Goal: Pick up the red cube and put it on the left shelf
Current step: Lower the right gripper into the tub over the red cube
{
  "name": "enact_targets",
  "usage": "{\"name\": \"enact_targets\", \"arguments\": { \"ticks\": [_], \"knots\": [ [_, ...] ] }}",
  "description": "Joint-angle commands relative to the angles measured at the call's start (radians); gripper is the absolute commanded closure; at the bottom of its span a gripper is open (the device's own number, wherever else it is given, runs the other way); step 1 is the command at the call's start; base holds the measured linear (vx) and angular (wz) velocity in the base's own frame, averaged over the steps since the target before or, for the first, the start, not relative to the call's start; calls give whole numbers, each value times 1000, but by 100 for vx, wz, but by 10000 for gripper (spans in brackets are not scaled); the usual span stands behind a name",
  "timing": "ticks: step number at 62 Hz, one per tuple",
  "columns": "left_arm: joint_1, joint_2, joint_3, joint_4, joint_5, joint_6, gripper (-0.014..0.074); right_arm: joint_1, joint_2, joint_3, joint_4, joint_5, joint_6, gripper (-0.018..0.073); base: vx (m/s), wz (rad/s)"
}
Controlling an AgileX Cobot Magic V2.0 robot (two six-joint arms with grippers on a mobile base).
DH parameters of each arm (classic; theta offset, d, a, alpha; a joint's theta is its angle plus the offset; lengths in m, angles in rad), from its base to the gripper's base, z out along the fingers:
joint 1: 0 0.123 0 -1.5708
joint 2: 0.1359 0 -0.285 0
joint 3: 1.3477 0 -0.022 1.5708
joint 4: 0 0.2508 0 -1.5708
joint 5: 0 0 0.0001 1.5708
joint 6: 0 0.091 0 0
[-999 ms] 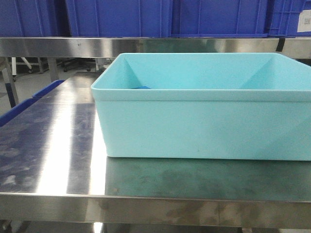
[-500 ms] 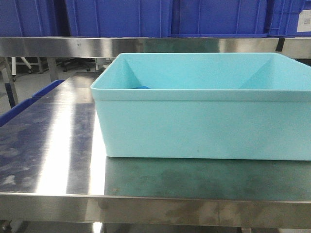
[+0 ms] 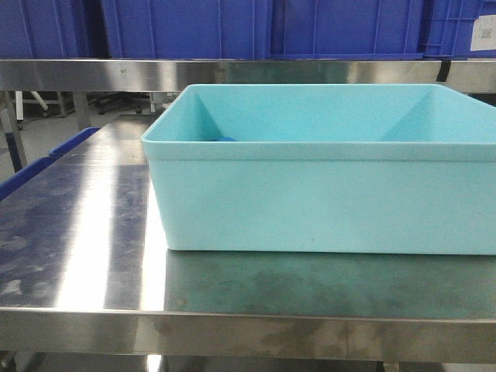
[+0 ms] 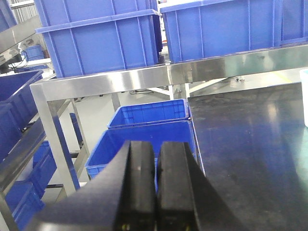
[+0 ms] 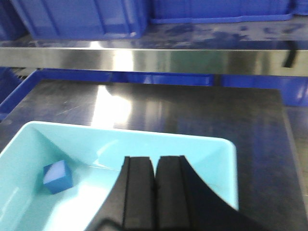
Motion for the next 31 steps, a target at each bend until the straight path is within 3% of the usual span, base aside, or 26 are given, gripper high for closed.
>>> {"name": "enact_targets", "arguments": {
  "ticks": [1,9,13,25,31],
  "knots": [
    [-5,0,22,-5,-90,1,491,47,74,-88,-7,-100,0,510,0,0],
    [-5,0,22,-5,-90,1,491,104,198,-154,-14,-37,-14,468,0,0],
    [-5,0,22,-5,-90,1,491,129,251,-179,-14,-9,-35,386,0,0],
    [-5,0,22,-5,-90,1,491,162,363,-223,-14,11,-43,28,0,0],
    [-5,0,22,-5,-90,1,491,163,400,-247,-14,62,-43,-3,0,0]
  ]
}}
